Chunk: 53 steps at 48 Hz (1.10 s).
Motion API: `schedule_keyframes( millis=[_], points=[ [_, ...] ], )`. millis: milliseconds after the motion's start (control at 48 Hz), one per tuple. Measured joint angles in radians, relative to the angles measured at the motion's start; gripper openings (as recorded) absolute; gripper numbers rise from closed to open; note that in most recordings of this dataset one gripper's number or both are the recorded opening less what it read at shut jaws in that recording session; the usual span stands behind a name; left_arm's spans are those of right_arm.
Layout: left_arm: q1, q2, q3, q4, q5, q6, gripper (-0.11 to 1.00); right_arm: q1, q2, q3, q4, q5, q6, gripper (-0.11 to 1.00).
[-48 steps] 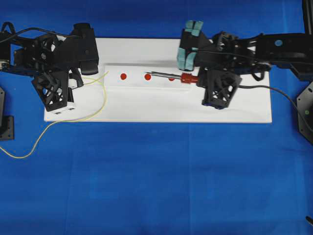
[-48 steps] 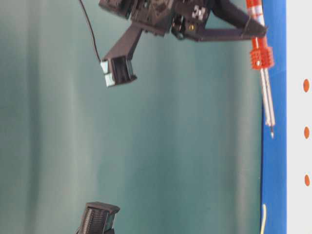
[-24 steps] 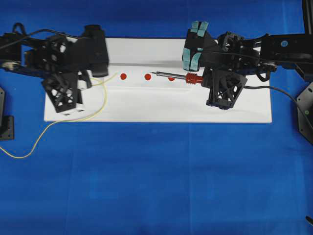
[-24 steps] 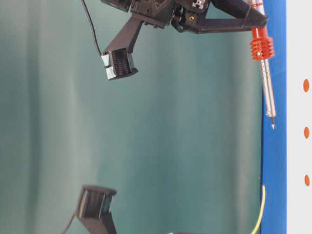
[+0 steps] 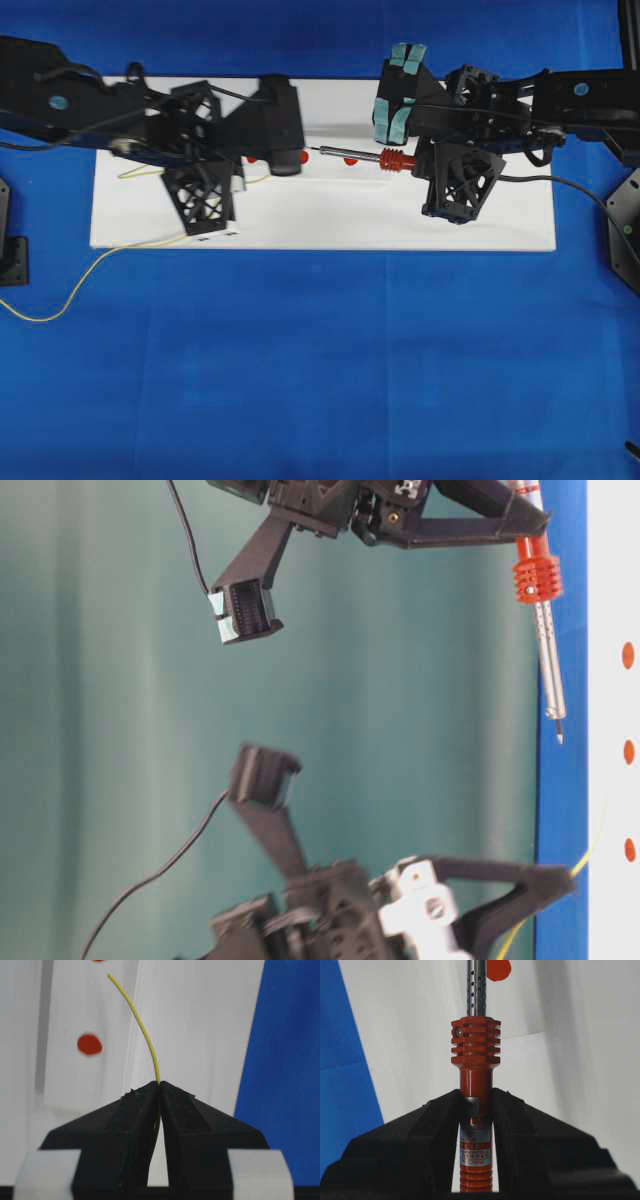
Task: Touch the tip of the soldering iron to the tip of the solder at the mark.
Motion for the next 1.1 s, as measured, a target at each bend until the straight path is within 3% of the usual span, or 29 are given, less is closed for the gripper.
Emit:
schedule_keyframes(
  millis=[312,1103],
  points=[
    [0.021,0.04,-0.009,0.0,-0.057,0.002,0.02,0.0,0.0,0.006,0.0,0.0,0.0,0.07],
    [0.02,0.072,-0.009,0.0,-0.055,0.002,0.02,0.0,0.014,0.017,-0.015,-0.009,0.0,0.07]
  ],
)
